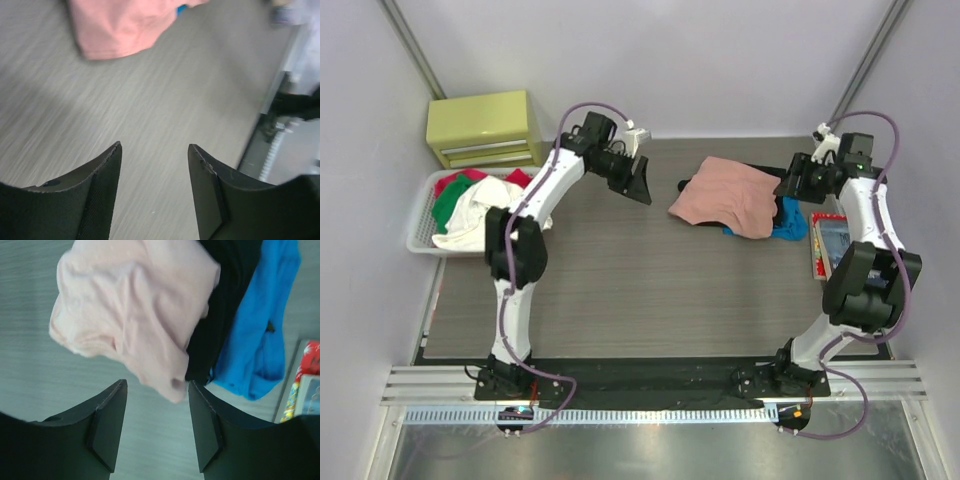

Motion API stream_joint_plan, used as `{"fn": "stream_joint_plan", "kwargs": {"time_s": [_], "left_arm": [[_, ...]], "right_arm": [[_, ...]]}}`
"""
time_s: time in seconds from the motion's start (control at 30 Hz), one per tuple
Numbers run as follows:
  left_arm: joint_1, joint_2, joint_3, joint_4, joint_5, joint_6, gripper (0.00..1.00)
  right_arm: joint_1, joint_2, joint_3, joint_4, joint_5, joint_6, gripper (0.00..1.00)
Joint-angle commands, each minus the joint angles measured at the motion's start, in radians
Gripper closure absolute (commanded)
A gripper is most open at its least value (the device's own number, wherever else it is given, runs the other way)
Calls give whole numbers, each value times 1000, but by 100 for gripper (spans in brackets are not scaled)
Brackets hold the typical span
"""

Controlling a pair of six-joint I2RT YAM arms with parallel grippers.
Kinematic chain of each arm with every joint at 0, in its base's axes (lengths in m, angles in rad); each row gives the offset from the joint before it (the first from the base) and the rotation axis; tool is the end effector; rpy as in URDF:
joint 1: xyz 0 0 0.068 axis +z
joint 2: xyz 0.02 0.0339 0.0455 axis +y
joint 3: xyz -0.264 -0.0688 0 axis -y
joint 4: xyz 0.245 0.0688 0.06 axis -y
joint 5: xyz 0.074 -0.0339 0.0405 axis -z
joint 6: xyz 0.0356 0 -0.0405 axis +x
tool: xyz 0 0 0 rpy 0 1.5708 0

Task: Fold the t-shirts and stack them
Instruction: Smooth out wrinkles on the folded tshirt

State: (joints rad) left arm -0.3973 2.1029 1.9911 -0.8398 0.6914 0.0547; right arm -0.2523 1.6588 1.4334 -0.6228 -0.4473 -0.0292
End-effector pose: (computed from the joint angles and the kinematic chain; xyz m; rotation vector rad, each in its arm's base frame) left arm 0.4181 -0.2001 0.2907 0.8304 2.3422 -1.0107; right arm 0.3579 -0.0764 0.3006 0.0606 2.3477 0.4029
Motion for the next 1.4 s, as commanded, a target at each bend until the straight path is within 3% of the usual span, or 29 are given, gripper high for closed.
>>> {"fn": "stream_joint_plan", "kwargs": {"time_s": [0.0,0.1,0.2,0.23,0.3,0.37,0.43,0.47,0.5,0.53,0.6,0.63,0.73,0.83,1.03,1.23,1.37], "left_arm": [[66,258,310,-356,484,11,43],[77,299,284,-314,635,4,39],[86,334,247,-161,798,-111,36],[87,329,214,-57,885,-301,35],[86,298,118,246,886,-461,32],[86,276,66,406,855,-642,31],[81,238,26,693,843,-778,31],[81,230,-33,825,836,-1014,31],[77,224,-64,981,841,-1150,30],[75,245,-86,1359,841,-1322,30],[72,298,-66,1558,867,-1630,26],[74,318,-67,1675,867,-1688,19],[72,353,-112,1703,866,-1705,9],[71,368,-130,1814,872,-1785,0],[64,322,-129,1953,890,-1889,0],[-18,399,-52,2321,976,-2239,0],[-25,404,-57,2351,978,-2254,0]], "right_arm": [[-62,80,39,-170,-284,-46,39],[-71,182,107,-310,-376,-130,36],[-79,193,87,-292,-383,-133,37],[-81,185,64,-261,-375,-130,37],[-84,164,47,-236,-349,-124,37],[-100,153,35,-226,-321,-130,37],[-120,134,25,-209,-312,-132,37],[-131,131,25,-207,-309,-135,37],[-151,130,28,-206,-301,-138,37],[-162,128,30,-207,-289,-146,37],[-194,125,33,-204,-268,-156,37],[-203,121,30,-200,-260,-163,37],[-220,122,21,-193,-246,-176,37],[-220,124,7,-187,-261,-178,45],[-208,61,-37,-141,-301,-176,37],[-153,32,-88,-106,-318,-175,36],[-140,7,-100,-94,-298,-182,35]]}}
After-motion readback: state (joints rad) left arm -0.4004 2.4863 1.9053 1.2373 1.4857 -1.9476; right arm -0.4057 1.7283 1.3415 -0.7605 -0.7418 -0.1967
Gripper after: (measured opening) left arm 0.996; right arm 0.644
